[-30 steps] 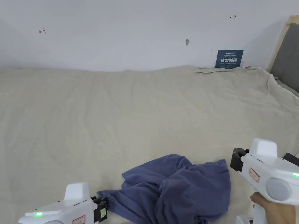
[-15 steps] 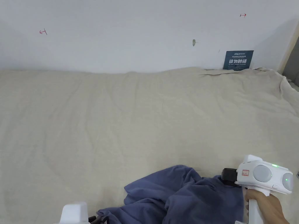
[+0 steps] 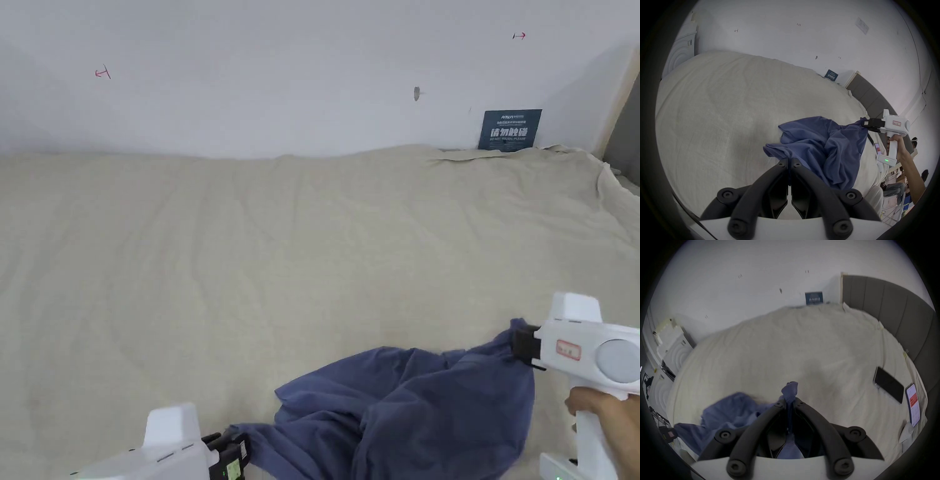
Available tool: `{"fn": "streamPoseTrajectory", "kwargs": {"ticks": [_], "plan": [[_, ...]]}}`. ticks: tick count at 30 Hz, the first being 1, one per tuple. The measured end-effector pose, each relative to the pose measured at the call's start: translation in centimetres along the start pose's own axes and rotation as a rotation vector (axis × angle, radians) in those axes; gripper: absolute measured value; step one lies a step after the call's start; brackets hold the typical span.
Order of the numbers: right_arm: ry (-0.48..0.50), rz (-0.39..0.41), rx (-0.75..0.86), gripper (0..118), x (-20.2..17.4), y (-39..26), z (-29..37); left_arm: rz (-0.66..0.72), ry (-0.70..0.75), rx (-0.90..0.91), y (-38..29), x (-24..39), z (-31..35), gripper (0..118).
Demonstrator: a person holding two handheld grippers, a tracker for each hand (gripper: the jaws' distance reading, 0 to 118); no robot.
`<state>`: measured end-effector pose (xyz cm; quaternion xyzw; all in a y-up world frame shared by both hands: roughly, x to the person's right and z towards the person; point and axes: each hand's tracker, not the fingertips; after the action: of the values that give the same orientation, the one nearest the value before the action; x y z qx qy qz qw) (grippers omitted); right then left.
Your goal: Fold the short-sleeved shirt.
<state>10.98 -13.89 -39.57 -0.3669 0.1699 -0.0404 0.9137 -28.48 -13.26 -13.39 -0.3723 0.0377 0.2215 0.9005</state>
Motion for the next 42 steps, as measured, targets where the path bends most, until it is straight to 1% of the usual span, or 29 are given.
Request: {"fn": "streamPoseTrajectory", "kwargs": {"ticks": [2,5,8,9,12,15,17,19,20,22,24,28,33,35,38,40,42], "plan": [[0.019,0.009,0.058,3,-0.4,1.3,2.3,0.027,-0.023,0.031,0.8,0.0,0.7,0],[0.051,-0.001,0.149,3,-0.5,4.0,6.6,0.051,-0.049,0.093,2.9,-0.2,2.2,0],[0.048,-0.015,0.221,3,-0.7,6.7,10.8,0.059,-0.054,0.173,6.2,-0.4,4.0,0],[0.040,-0.022,0.253,3,-0.7,7.6,11.8,0.070,-0.056,0.200,7.3,-0.7,4.6,0],[-0.012,0.004,0.315,3,-0.3,10.6,14.7,0.079,-0.051,0.278,11.4,-1.0,7.1,0],[-0.035,-0.012,0.343,3,0.1,13.3,16.6,0.056,-0.009,0.335,15.6,-2.0,8.5,0],[-0.067,0.001,0.361,3,0.4,15.4,17.1,0.079,-0.010,0.371,18.4,-2.6,9.6,0],[-0.078,0.015,0.368,3,0.3,17.0,17.7,0.094,-0.003,0.415,20.9,-3.2,10.2,0],[-0.083,0.010,0.371,3,1.2,18.5,16.7,0.078,0.022,0.432,22.4,-3.3,10.6,0],[-0.086,-0.002,0.383,3,1.3,20.3,16.9,0.072,0.034,0.451,24.8,-3.2,11.4,0],[-0.089,-0.009,0.398,3,0.9,22.1,16.8,0.085,0.022,0.466,27.6,-3.2,11.9,0],[-0.077,-0.037,0.439,3,0.5,25.9,15.9,0.046,0.044,0.511,32.1,-2.2,12.7,0],[-0.073,-0.021,0.488,3,-1.3,29.1,15.3,0.008,0.081,0.566,36.4,-1.2,13.1,0],[-0.064,-0.012,0.498,3,-1.5,29.3,14.6,-0.014,0.111,0.590,36.5,-0.5,13.2,0],[-0.051,-0.012,0.488,3,-1.4,28.3,12.5,-0.017,0.105,0.586,36.1,-1.6,12.6,0],[-0.048,-0.001,0.452,3,-1.4,26.9,10.6,-0.020,0.113,0.564,35.2,-2.6,11.5,0],[-0.041,-0.015,0.401,3,-0.8,24.7,8.2,-0.015,0.148,0.522,33.6,-4.0,9.8,0]]}}
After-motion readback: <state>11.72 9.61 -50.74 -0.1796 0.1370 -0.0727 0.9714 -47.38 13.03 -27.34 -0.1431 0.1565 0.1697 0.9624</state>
